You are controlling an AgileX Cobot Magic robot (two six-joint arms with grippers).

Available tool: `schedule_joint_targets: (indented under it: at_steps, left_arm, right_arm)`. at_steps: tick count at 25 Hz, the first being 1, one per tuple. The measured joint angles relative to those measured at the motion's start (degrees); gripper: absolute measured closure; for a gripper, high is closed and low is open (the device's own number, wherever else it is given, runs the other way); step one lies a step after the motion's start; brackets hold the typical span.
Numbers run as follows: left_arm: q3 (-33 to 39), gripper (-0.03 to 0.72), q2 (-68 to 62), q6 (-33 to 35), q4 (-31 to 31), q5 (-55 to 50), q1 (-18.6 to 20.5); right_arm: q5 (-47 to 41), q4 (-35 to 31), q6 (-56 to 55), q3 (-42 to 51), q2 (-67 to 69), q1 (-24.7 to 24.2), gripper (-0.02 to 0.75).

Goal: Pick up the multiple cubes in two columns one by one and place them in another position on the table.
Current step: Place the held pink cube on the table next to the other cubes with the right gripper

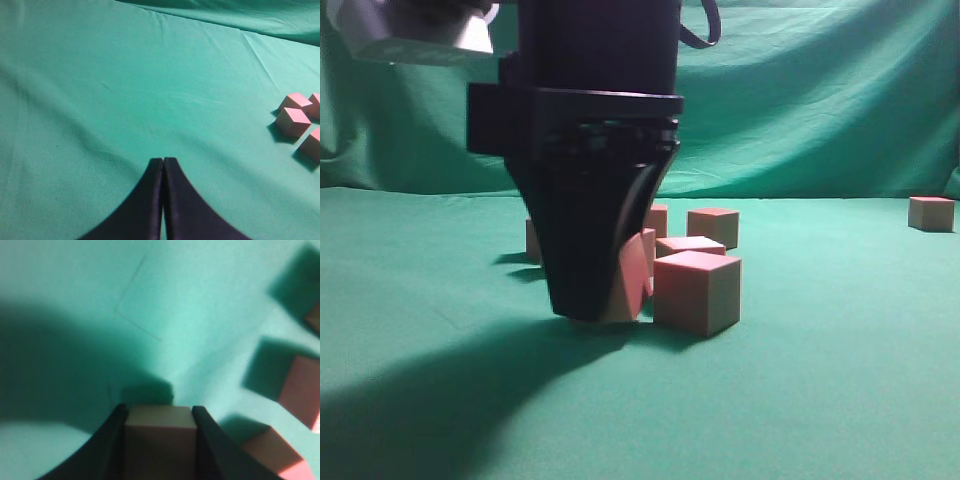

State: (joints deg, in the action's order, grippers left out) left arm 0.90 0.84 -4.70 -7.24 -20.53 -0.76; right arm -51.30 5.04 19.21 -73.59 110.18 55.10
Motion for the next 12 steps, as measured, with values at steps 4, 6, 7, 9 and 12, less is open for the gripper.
schedule_joint_targets:
  at_steps: [4, 6, 7, 9, 12]
  left_arm:
    - [0.00, 0.688, 0.00, 0.00, 0.00, 0.00, 0.00]
    - [0.00, 0.688, 0.00, 0.00, 0.00, 0.00, 0.00]
    - [0.00, 0.688, 0.00, 0.00, 0.00, 0.00, 0.00]
    - [0.00, 0.688, 0.00, 0.00, 0.00, 0.00, 0.00]
    - [0.00, 0.688, 0.00, 0.00, 0.00, 0.00, 0.00]
  right_arm:
    - [0.69, -1.74, -0.14, 0.00, 0.00, 0.00, 0.479]
    - [0.94, -2.04, -0.14, 0.00, 0.13, 0.00, 0.479]
    - [1.03, -2.19, -0.14, 0.00, 0.50, 0.00, 0.479]
    - [0.93, -2.19, -0.14, -0.22, 1.15, 0.00, 0.479]
    - [0.71, -2.19, -0.14, -0.47, 1.40, 0.00, 0.479]
